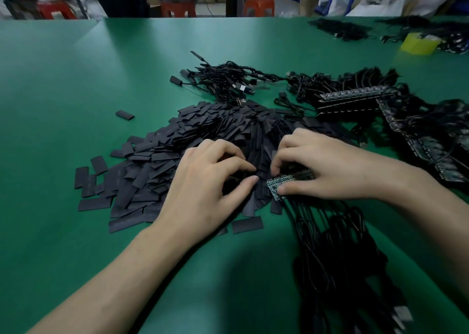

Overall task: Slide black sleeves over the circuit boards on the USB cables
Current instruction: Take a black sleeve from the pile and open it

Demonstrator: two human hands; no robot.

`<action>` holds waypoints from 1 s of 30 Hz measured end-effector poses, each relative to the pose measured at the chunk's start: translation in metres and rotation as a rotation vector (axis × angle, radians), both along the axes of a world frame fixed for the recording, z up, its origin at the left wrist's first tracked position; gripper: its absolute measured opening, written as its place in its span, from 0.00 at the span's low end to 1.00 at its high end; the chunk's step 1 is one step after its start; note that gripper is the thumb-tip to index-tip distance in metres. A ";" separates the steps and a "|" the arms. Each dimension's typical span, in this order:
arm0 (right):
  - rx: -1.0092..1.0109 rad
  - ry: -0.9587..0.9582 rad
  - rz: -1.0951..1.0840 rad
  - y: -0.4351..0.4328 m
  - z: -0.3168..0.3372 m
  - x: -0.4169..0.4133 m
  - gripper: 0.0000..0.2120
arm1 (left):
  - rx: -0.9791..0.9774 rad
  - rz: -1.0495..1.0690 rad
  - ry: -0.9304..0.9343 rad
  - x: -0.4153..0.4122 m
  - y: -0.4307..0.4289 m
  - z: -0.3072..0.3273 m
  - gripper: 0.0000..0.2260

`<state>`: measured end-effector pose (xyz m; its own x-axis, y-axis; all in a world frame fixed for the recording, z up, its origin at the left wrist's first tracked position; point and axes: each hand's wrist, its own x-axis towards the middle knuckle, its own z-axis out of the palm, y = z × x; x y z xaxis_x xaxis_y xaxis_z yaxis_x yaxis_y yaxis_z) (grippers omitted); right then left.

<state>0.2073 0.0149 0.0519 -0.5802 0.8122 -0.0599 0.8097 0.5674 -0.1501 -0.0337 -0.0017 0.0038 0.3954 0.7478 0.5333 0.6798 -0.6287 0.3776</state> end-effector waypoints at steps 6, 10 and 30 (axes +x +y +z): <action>-0.038 0.126 -0.043 0.000 0.008 -0.009 0.12 | -0.015 -0.006 -0.024 0.002 -0.001 0.002 0.09; -0.186 0.463 -0.125 -0.001 0.013 -0.018 0.08 | -0.079 -0.043 -0.094 0.004 -0.003 0.003 0.15; -0.171 0.681 -0.149 -0.012 -0.010 -0.020 0.02 | -0.530 -0.137 -0.495 0.005 -0.007 0.013 0.07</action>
<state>0.1876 0.0025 0.0415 -0.4175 0.8974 0.1426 0.5714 0.3814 -0.7267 -0.0292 -0.0087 0.0166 0.3106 0.9160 0.2538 0.2799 -0.3433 0.8966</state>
